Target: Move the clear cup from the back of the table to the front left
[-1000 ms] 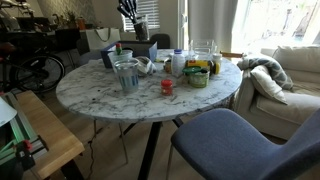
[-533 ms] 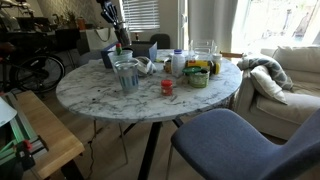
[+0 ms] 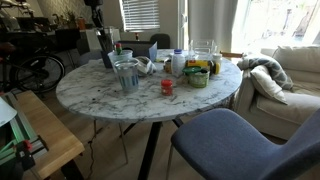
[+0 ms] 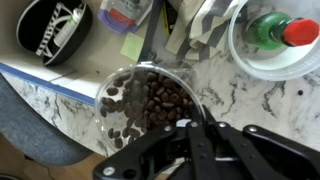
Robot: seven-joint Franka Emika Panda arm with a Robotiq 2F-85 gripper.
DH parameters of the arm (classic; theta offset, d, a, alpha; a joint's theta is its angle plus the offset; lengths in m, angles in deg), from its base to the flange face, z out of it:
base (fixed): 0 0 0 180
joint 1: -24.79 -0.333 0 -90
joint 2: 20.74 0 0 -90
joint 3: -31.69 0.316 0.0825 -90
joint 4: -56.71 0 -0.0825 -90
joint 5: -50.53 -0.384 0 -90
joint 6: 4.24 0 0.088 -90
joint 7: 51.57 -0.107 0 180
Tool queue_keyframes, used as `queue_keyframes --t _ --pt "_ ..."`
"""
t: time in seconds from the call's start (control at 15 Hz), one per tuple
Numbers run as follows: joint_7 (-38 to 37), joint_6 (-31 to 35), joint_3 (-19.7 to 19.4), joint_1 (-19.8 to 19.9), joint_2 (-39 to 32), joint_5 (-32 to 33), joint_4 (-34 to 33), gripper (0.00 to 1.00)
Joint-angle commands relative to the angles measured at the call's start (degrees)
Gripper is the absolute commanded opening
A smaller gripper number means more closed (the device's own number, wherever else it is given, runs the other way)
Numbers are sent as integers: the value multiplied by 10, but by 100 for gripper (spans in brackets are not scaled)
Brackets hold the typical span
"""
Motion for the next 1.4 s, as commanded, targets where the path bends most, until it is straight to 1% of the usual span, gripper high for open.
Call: queue_keyframes --t 0.0,0.07,0.13,0.2,0.27,0.33,0.4,0.53,0.8,0.87,0.93,1.07,1.27,1.33 --pt "92 -70 -14 -6 7 -10 -5 1" --pt "108 -79 -11 -5 -3 -10 -12 1" --pt "58 -96 -78 -100 6 30 -15 1" --pt "55 -108 -86 -117 -5 34 -23 1" --pt "94 -112 -53 -73 -30 12 -34 1" --pt "82 -122 -82 -120 -35 23 -40 1" --pt "66 -124 -99 -150 -48 32 -49 1" --pt "79 -121 -107 -170 -79 34 -64 1" --pt "75 -100 -170 -266 -103 64 -73 1" --pt "75 -96 -190 -297 -100 79 -70 1" --pt "75 -87 -211 -327 -95 96 -64 1" --pt "75 -77 -268 -397 -76 130 -46 1" --pt "75 -66 -389 -521 -28 194 -9 1" --pt "75 -68 -428 -552 -8 217 2 1"
